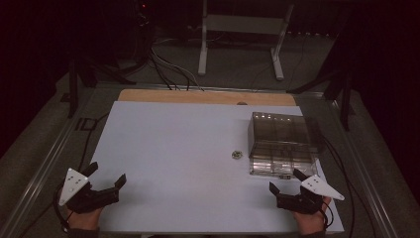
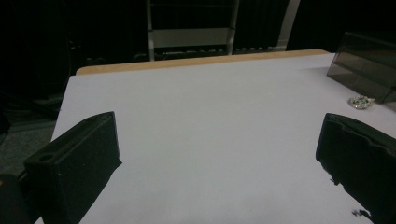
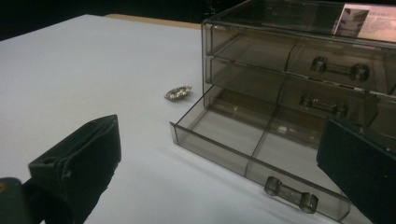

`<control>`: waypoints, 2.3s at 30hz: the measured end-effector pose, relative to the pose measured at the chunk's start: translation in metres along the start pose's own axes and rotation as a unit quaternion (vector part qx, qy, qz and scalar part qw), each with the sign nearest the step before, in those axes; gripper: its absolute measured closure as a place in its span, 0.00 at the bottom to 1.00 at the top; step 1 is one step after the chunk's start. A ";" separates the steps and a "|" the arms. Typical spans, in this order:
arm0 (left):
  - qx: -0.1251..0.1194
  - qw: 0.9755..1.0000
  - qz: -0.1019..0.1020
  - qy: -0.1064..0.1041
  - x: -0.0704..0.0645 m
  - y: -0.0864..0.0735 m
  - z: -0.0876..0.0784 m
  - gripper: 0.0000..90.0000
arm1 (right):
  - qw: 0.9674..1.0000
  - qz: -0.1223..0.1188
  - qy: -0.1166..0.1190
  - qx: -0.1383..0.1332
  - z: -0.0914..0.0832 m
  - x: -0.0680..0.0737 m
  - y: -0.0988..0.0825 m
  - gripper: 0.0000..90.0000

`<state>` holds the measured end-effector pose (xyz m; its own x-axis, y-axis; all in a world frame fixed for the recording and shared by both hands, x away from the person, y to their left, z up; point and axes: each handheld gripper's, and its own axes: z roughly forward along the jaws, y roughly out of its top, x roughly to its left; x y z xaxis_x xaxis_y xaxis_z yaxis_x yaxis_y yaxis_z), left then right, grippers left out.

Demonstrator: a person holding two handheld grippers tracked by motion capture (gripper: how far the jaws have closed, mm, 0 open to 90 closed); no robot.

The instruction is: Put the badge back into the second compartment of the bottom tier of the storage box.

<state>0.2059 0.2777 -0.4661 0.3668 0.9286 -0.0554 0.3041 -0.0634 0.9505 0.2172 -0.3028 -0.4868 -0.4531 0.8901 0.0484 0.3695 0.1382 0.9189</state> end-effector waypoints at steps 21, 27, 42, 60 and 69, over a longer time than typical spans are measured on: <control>-0.004 1.000 -0.001 -0.012 0.003 -0.002 0.002 0.01 | 1.000 0.005 -0.006 -0.006 -0.001 -0.001 -0.001 0.01; -0.006 1.000 0.009 -0.017 0.000 -0.002 0.003 0.01 | 1.000 0.004 -0.004 -0.007 -0.001 0.000 -0.001 0.01; -0.011 1.000 0.017 -0.016 -0.001 -0.004 0.004 0.01 | 1.000 -0.006 0.008 -0.004 0.008 0.014 0.009 0.01; 0.009 1.000 0.004 -0.009 -0.004 -0.005 0.006 0.01 | 0.999 -0.006 0.027 0.023 0.032 0.028 0.035 0.01; 0.009 1.000 0.002 -0.009 -0.003 -0.006 0.007 0.01 | 0.999 -0.013 0.032 0.029 0.047 0.034 0.055 0.01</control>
<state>0.2091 0.2724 -0.4736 0.3832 0.9219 -0.0565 0.3186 -0.0745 0.9450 0.2600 -0.2447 -0.4527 -0.5135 0.8565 0.0524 0.4034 0.1870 0.8957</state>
